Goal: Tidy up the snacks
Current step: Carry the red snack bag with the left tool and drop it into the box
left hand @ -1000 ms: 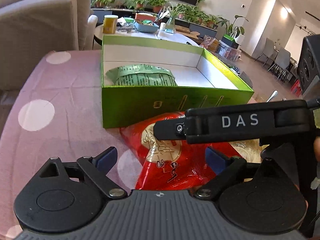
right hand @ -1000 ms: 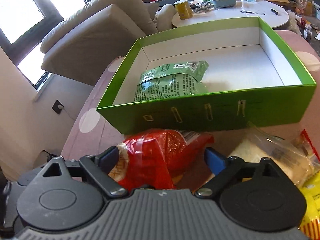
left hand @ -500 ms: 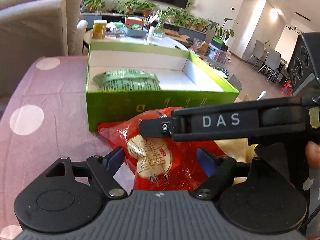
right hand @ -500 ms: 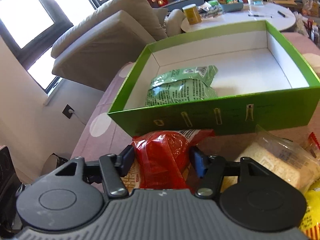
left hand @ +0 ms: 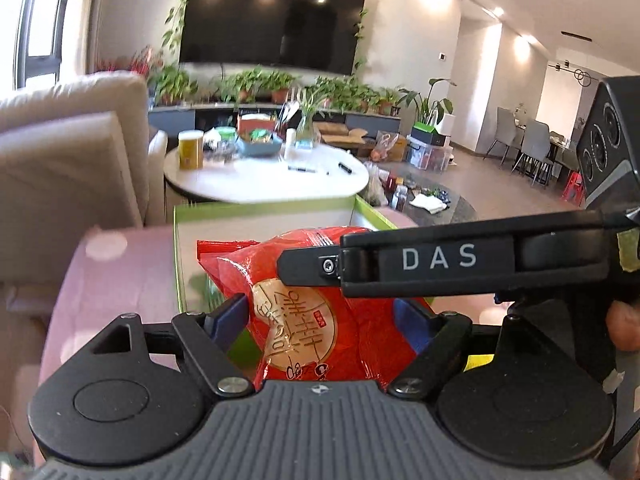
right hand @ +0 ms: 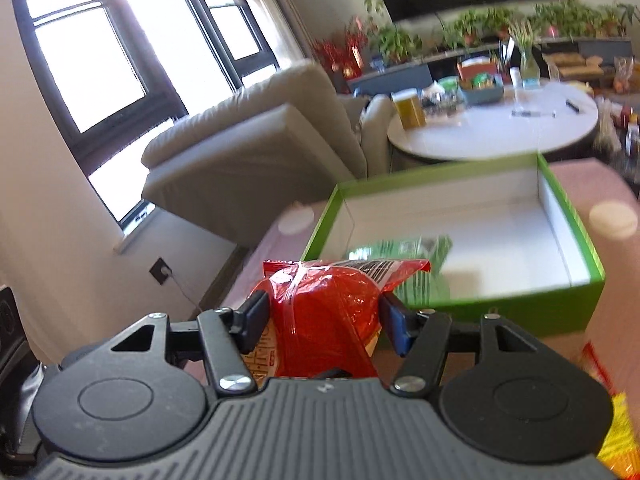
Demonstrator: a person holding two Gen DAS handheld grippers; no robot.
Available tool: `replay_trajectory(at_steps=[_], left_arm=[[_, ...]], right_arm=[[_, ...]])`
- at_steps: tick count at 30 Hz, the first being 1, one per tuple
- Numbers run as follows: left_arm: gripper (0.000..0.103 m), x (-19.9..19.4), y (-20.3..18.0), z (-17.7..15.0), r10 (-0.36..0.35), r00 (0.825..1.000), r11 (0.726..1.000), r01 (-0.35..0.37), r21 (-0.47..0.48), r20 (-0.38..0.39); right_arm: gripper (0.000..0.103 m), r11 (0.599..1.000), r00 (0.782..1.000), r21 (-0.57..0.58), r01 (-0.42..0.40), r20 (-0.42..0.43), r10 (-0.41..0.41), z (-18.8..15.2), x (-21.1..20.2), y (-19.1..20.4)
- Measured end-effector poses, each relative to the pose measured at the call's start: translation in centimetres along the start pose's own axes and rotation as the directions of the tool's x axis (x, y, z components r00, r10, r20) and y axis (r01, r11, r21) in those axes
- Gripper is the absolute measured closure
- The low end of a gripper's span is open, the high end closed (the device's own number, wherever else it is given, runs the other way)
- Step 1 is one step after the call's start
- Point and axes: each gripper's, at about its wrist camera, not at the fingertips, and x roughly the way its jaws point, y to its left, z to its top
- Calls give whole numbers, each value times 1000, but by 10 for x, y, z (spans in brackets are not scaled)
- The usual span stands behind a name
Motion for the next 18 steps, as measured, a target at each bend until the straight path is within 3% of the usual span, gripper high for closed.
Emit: replay_trajectory(at_steps=[6,12,18], left_arm=[[25,20,3,31,20,999,999,-21,31,29],[26,59,17,60,34,999,997,-37,64,39],[27,92,34,70,51,998,996,-52,69,24]], right_arm=[[42,999,998,21,-27,59,25,27,5,-11],[42,999,996,-32,-37,83,39,58,28,-23],[42,999,995,-23,-44,91,46,78,54,-37]])
